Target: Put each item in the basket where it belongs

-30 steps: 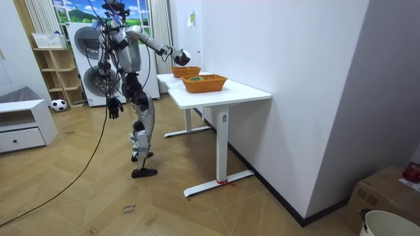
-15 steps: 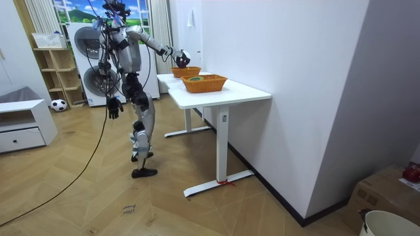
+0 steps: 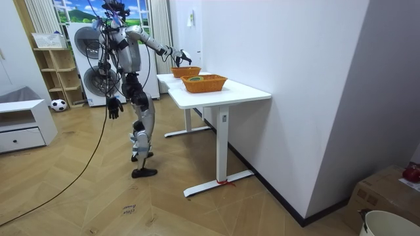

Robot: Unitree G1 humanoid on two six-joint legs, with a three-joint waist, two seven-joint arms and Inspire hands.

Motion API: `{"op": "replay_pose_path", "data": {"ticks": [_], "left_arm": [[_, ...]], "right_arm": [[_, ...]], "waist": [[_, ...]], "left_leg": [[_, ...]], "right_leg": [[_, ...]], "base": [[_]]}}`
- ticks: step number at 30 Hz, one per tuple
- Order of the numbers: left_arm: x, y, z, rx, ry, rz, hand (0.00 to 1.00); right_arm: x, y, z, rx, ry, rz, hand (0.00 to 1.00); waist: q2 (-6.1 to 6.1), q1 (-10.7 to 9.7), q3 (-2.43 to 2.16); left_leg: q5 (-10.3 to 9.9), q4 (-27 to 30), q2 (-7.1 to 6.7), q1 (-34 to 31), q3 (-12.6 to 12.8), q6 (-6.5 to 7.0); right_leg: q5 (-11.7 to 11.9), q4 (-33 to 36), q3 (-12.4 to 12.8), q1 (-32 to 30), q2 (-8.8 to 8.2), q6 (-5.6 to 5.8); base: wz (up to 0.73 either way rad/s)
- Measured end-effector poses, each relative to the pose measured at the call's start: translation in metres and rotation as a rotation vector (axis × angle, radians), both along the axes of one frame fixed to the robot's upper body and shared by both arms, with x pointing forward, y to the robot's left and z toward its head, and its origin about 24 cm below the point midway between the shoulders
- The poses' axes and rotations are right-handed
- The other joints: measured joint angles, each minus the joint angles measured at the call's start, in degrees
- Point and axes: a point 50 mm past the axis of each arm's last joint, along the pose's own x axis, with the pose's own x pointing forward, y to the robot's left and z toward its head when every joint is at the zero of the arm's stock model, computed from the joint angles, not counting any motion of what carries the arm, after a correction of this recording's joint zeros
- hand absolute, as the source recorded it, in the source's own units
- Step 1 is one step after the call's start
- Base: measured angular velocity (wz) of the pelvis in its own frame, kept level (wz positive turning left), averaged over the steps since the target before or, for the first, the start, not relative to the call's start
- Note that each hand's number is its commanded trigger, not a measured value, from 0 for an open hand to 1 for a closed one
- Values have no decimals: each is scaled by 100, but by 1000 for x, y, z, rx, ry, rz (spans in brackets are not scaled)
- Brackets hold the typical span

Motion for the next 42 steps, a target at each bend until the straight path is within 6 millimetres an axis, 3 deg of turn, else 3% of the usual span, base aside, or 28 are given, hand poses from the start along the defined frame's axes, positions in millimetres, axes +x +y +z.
{"op": "replay_pose_path", "data": {"ticks": [11, 16, 21, 25, 31, 42], "left_arm": [[1, 0, 0, -9, -10, -3, 0], [6, 0, 1, 2, -41, -13, 0], [7, 0, 0, 3, -52, 1, 0], [8, 4, 2, 30, -73, 25, 0], [25, 9, 4, 64, -140, 28, 0], [33, 10, 5, 67, -172, 21, 0]], "right_arm": [[1, -8, 9, 69, -33, -36, 0], [2, -7, 27, 180, -103, -20, 0], [-1, -19, 52, 231, -208, -39, 0], [-13, -28, 80, 226, -345, -34, 0], [-22, -39, 110, 247, -484, -62, 0], [-36, -62, 135, 297, -621, -150, 0]], "waist": [[54, -169, -9], [67, -484, -28], [176, -741, -96], [197, -1084, -103], [243, -1415, -115], [285, -2012, -139]], "left_leg": [[0, 21, -13, -32, -28, 0], [0, 19, -5, -37, 18, 0], [-16, 17, 17, 10, 259, 27], [-20, -2, 46, 8, 422, 35], [-24, -93, 140, 66, 802, 37], [-25, -256, 232, 269, 1152, 37]], "right_leg": [[0, 0, -94, 9, -11, 0], [0, 6, -58, -12, -12, 0], [-2, 4, 301, -56, -28, 3], [-2, 5, 462, -141, -29, 3], [1, 4, 805, -267, -2, -1], [43, 11, 984, -344, 26, -28]], "base": [[2], [-3], [-17], [-23], [-31], [-19]]}}
